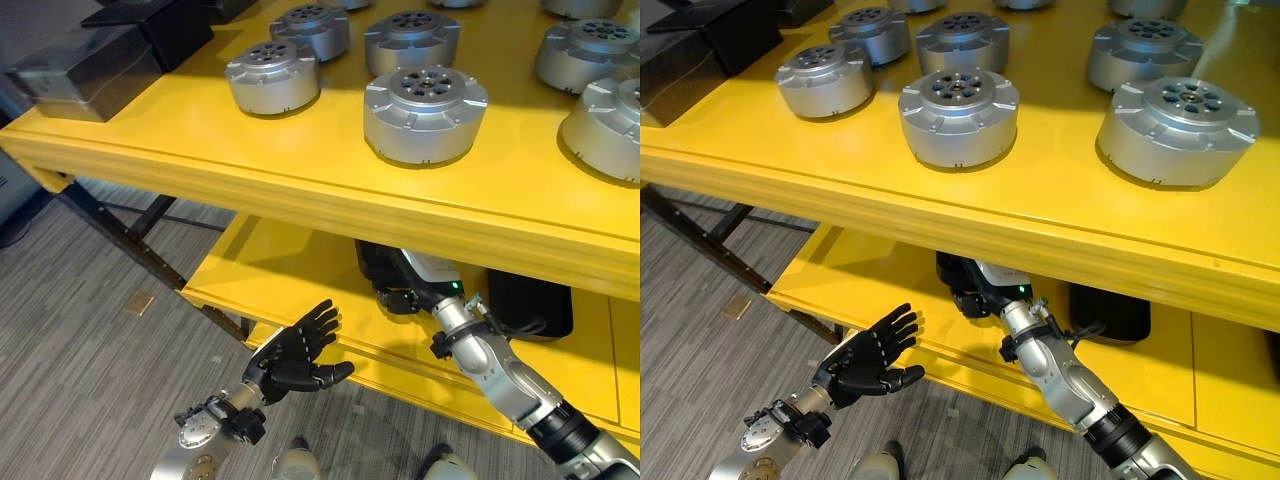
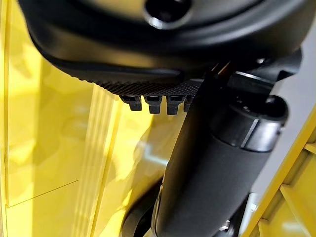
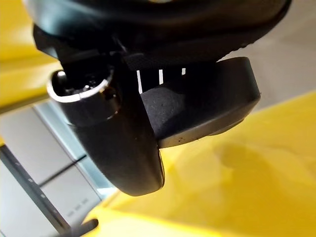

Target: Move parts from the plastic box to the shelf.

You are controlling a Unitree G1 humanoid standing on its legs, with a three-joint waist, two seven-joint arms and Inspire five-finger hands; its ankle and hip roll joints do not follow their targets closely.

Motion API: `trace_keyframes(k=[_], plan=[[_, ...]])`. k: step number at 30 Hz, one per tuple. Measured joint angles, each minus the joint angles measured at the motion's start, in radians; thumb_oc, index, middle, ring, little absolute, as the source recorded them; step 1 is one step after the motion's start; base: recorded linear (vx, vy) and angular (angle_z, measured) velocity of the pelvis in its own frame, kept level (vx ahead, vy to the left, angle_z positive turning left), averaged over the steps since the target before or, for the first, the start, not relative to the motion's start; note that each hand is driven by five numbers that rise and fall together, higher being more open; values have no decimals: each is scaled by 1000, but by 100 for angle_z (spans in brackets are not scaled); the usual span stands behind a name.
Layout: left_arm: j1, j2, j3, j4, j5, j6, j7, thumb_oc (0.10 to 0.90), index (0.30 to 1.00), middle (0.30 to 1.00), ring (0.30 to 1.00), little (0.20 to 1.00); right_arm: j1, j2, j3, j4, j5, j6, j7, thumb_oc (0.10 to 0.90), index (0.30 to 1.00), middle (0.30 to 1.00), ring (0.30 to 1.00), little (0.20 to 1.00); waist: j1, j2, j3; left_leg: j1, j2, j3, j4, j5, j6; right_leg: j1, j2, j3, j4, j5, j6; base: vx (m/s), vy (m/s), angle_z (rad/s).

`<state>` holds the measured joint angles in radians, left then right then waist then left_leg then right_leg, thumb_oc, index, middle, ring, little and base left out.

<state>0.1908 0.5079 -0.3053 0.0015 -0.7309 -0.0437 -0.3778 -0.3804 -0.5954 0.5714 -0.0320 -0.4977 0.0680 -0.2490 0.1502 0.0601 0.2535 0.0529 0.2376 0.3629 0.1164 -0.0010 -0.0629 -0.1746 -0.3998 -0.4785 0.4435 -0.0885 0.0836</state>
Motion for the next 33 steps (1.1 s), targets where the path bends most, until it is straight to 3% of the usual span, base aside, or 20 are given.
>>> trace_keyframes(k=[3, 4, 7, 9, 19, 23, 26, 33], plan=[[-20, -19, -58, 30, 0, -11, 19, 900, 1000, 1000, 1000, 1000, -21, 5, 26, 11, 0, 2, 0, 400, 300, 300, 300, 300, -9, 4, -27, -18, 33, 18, 8, -7, -15, -26, -3, 10, 16, -14, -21, -79, 346, -3], [-25, -19, -76, 37, 0, -12, 25, 900, 1000, 1000, 1000, 1000, -21, 0, 42, 12, 0, 0, 0, 400, 300, 300, 300, 300, -20, 8, -35, -17, 64, 85, 21, -6, -16, -35, 2, 7, 24, -19, -27, 1, 222, -2], [-26, -18, -83, 49, 0, -29, 40, 900, 1000, 1000, 1000, 1000, -19, -1, 63, 39, 0, -7, 1, 400, 300, 300, 300, 300, -40, 3, -38, -12, 68, 102, 41, -1, -69, -42, 3, 18, 35, -13, -27, -21, 302, -13], [-35, -15, -82, 55, -1, -36, 46, 900, 1000, 1000, 1000, 1000, -19, -5, 66, 68, 0, -7, 3, 400, 300, 300, 300, 300, -38, 2, -38, -7, 58, 101, 39, 5, -79, -39, 3, 21, 37, -7, -18, -19, 223, -2], [-18, -13, -67, 74, -14, -15, 37, 900, 1000, 1000, 1000, 1000, 8, 34, 54, 153, 31, 1, -3, 400, 300, 300, 300, 300, -30, -2, -36, 32, 37, 70, 15, -3, -80, 33, -3, 6, 10, 0, 4, 75, 122, 8], [-2, -10, -36, 69, -48, 33, 36, 900, 1000, 1000, 1000, 1000, 20, 52, 36, 152, 30, 8, -12, 400, 300, 300, 300, 300, -8, -2, -34, -6, 36, 66, 33, -3, -80, 3, -7, 5, 13, 10, 1, -74, 5, 2], [-4, -11, -35, 64, -49, 44, 29, 900, 1000, 1000, 1000, 1000, 16, 60, 27, 150, 29, 34, -14, 400, 300, 300, 300, 300, -2, 1, -31, -53, 39, 47, 58, -2, -78, -30, -13, -4, 18, 14, -4, -57, -16, 10], [-9, -14, -24, 10, -50, 53, 19, 900, 1000, 1000, 1000, 1000, 4, 59, 21, 107, 28, 102, -22, 400, 300, 300, 300, 300, 17, 10, 10, -52, 46, 49, 55, -2, -78, -29, -4, -5, 9, 17, -5, 3, -10, -1]])
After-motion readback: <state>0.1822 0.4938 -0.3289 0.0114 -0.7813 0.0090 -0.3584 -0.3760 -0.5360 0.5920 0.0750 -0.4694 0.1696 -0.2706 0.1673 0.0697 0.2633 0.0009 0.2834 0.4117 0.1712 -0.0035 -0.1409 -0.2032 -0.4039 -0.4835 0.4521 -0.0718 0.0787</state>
